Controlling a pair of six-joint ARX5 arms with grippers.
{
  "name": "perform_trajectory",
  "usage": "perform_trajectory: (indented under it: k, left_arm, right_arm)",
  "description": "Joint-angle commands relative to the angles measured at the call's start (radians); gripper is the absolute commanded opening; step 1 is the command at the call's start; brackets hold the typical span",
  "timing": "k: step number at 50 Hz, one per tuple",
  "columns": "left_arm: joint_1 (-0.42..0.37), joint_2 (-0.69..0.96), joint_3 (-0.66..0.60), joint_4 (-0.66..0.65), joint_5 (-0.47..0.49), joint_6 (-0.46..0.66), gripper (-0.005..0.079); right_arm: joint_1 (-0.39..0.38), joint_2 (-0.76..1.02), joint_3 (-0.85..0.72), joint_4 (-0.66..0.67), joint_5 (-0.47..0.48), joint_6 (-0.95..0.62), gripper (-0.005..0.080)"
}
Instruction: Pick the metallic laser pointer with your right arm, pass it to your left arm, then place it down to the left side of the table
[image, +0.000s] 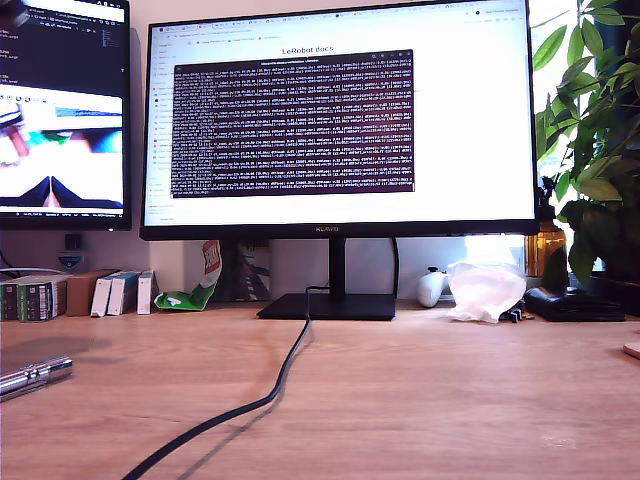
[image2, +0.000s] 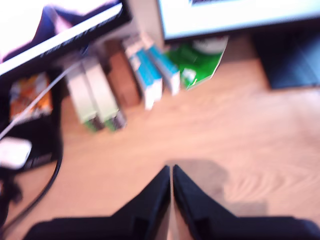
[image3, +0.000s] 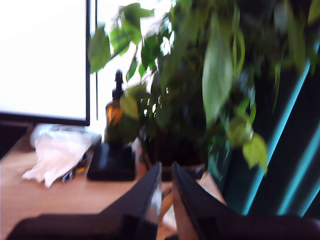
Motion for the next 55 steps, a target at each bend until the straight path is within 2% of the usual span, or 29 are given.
perform_trajectory:
  k: [1, 15, 22, 24, 31, 37, 43, 55]
  left_arm:
    - [-0.003, -0.084, -0.059, 0.042, -0.006, 0.004, -0.0013]
    - [-0.003, -0.364, -0.234, 0.140, -0.039, -0.012, -0.0013]
    - [-0.004, -0.443, -0.236, 0.171, -0.041, -0.117, -0.0013]
    - [-0.006, -0.458, -0.236, 0.195, -0.042, -0.138, -0.0013]
    - [-0.016, -0.500, -0.235, 0.227, -0.036, -0.159, -0.0013]
    - [-0.017, -0.525, -0.235, 0.185, -0.035, -0.167, -0.0013]
    - [-0.017, -0.522, -0.240, 0.137, -0.032, -0.116, -0.0013]
    - [-0.018, -0.524, -0.350, 0.206, -0.023, -0.126, -0.0013]
  right_arm:
    - [-0.011, -0.030, -0.009, 0.009, -0.029, 0.016, 0.0072]
    - [-0.012, -0.082, -0.010, 0.035, -0.031, 0.037, 0.0071]
    - [-0.012, -0.082, -0.008, 0.059, -0.024, 0.167, 0.0071]
    - [-0.011, -0.083, -0.008, 0.053, -0.024, 0.225, 0.0071]
    - [-0.010, -0.083, -0.008, 0.048, -0.029, 0.275, 0.0071]
    - [-0.010, -0.083, -0.008, 0.043, -0.031, 0.263, 0.0071]
    - [-0.010, -0.086, -0.011, 0.003, -0.034, 0.238, 0.0071]
    - [-0.010, -0.108, -0.065, 0.008, -0.035, 0.237, 0.0071]
